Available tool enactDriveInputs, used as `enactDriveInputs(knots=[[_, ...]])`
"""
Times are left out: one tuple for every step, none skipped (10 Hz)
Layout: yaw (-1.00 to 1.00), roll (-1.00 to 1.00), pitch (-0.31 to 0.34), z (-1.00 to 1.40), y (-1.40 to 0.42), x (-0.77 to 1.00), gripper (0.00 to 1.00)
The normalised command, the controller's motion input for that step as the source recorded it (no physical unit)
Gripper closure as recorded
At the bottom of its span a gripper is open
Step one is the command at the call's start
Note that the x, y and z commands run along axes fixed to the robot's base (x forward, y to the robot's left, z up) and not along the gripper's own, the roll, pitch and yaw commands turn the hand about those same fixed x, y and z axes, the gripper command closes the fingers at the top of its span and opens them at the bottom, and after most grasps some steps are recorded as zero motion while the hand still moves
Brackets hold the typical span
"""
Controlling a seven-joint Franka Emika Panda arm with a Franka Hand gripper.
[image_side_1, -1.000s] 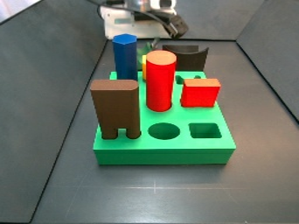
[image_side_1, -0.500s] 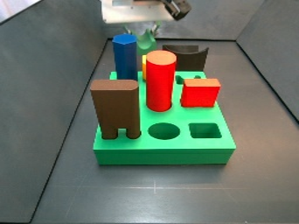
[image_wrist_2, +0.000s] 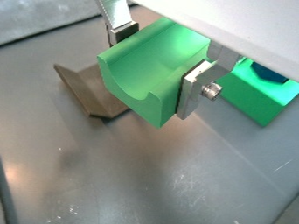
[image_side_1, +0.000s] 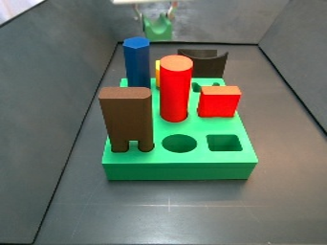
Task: Pick up the arch object. Move up. Place the arch object on the fixture. Regrasp the arch object. Move to above the board. Insert the arch object.
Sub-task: Place the arch object on the fixture.
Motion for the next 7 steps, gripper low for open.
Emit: enactDriveInputs(knots=[[-0.01, 0.08, 0.046, 0.93, 0.01, -0.03, 1.0], [-0.01, 0.09, 0.049, 0.83, 0.01, -0.03, 1.0], [0.0, 0.09, 0.059, 0.61, 0.01, -0.02, 1.0], [0.01, 0.1, 0.069, 0.45, 0.01, -0.01, 1.0], [0.01, 0.1, 0.082, 0.29, 0.01, 0.0, 1.0], [-0.5, -0.36, -0.177, -0.02, -0.26, 1.0, 1.0], [-0.44, -0.36, -0.155, -0.11, -0.24, 1.0, 1.0]])
